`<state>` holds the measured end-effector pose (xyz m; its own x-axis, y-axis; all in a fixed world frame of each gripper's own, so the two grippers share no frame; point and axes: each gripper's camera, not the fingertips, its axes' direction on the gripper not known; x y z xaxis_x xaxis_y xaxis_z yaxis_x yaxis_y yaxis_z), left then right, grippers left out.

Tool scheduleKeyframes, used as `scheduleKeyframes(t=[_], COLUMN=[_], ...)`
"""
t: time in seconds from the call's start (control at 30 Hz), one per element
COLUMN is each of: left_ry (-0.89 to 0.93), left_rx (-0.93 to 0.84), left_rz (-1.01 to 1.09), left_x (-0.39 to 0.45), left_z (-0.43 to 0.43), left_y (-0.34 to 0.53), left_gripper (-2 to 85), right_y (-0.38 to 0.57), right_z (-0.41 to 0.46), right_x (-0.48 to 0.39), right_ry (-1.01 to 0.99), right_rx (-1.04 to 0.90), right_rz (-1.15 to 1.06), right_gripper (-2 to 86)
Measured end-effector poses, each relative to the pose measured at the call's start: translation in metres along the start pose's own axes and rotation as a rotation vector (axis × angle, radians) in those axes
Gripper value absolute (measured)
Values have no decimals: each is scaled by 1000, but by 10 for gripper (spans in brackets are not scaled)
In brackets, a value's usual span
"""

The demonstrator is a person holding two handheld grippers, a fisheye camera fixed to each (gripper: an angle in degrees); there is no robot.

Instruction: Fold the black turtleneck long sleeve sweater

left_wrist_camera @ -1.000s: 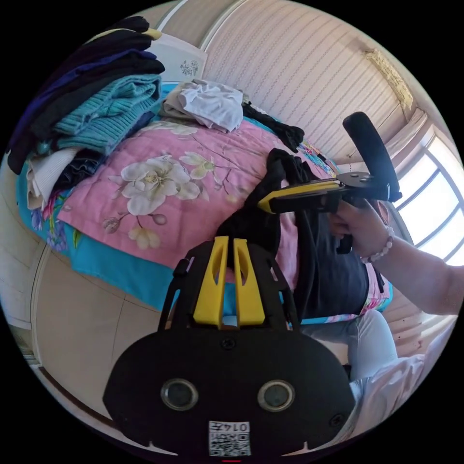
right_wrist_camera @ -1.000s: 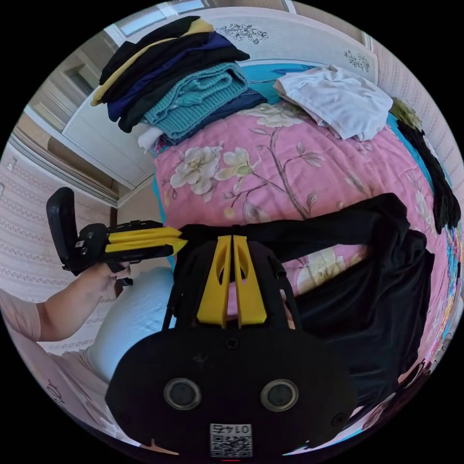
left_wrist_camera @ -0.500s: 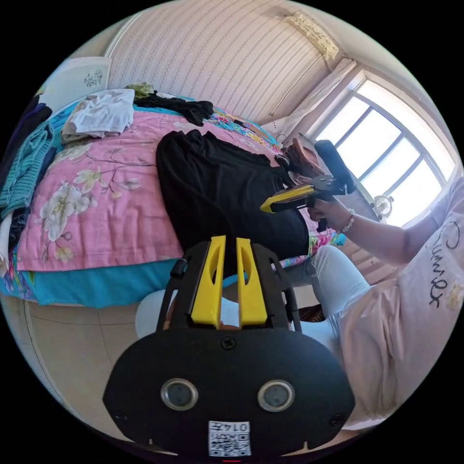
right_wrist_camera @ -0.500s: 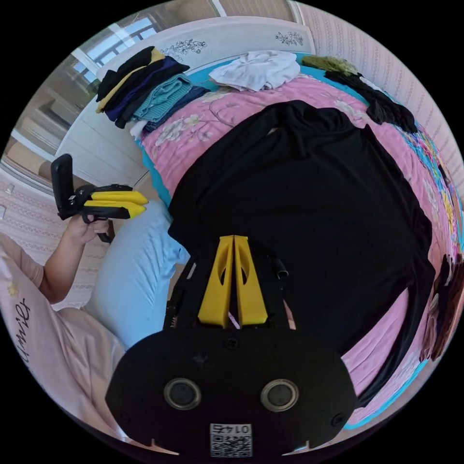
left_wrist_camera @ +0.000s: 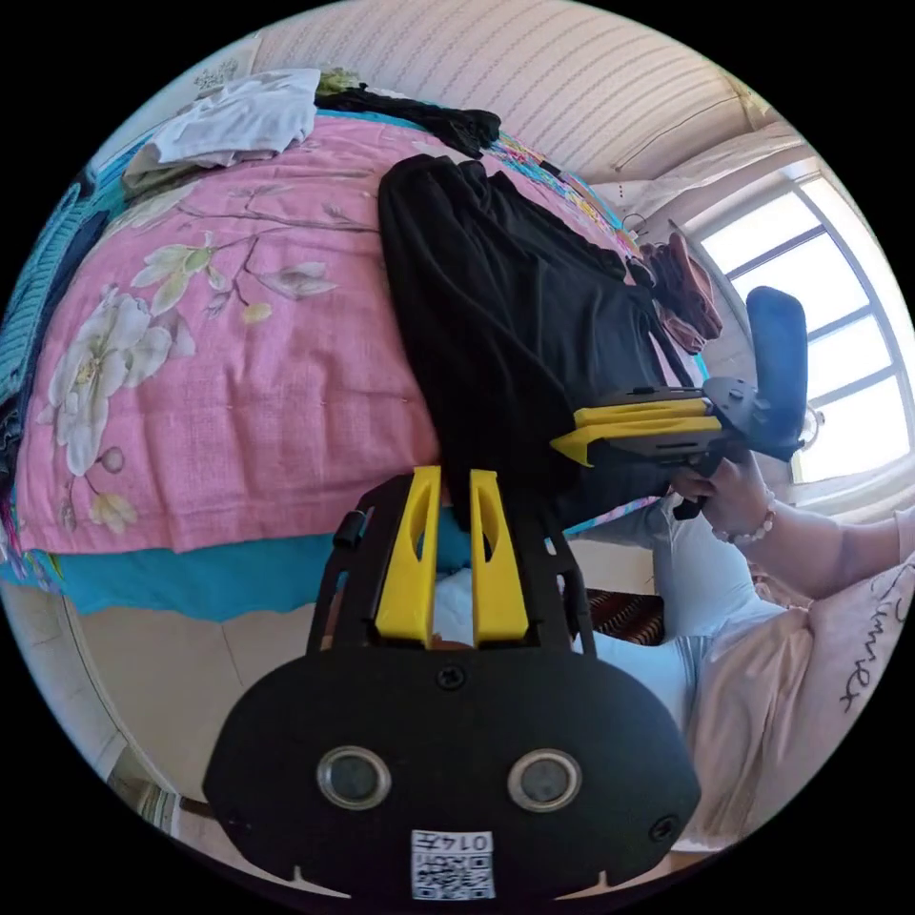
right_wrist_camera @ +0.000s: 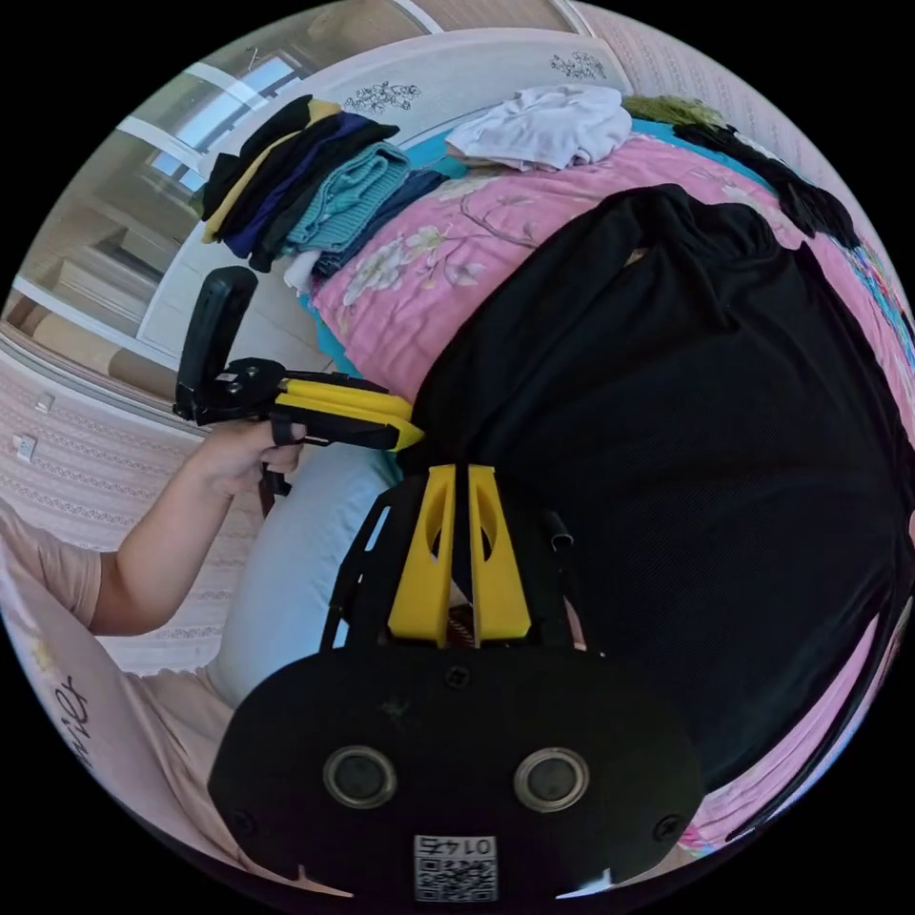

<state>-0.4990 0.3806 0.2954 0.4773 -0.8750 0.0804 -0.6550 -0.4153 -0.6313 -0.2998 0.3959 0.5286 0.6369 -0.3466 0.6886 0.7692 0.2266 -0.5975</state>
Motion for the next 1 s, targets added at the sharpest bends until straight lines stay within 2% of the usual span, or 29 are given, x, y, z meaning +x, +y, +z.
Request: scheduleKeyframes(t=[0.13,0.33,0.47,0.57,0.67,0.73,0.83,0.93,1.0], left_ry=[89,-102,-341,-510,-439,-353,-361,-377,-357], left_rx=[88,269,153,23,-3,107,177,178,158], left_rz=[13,26,39,1,-100,-179,-183,-213,-269], left_x=[-11,-30,-47,-75,-108,-114,-103,-108,-119], left_z=[-31,-135,-161,-148,-133,-144,-161,-158,-149], left_y=[8,17,1,-9,-8,1,14,18,15], left_gripper=[-7,-10,-10,-9,-7,0,24,48,72], right_y=[-21,-84,-133,-171,-191,-209,-245,-292,-319], right_z=[-5,-1,16,33,23,2,-26,-38,-35], right_x=[-15,-59,-92,-106,-97,-65,-10,25,37], right_ry=[-50,-203,-235,-210,-118,21,174,326,354], right_rx=[9,78,113,10,-20,-35,-66,-115,-128], right_rz=[-68,-220,-289,-321,-386,-405,-344,-321,-287], right_gripper=[11,11,20,35,48,54,77,108,110])
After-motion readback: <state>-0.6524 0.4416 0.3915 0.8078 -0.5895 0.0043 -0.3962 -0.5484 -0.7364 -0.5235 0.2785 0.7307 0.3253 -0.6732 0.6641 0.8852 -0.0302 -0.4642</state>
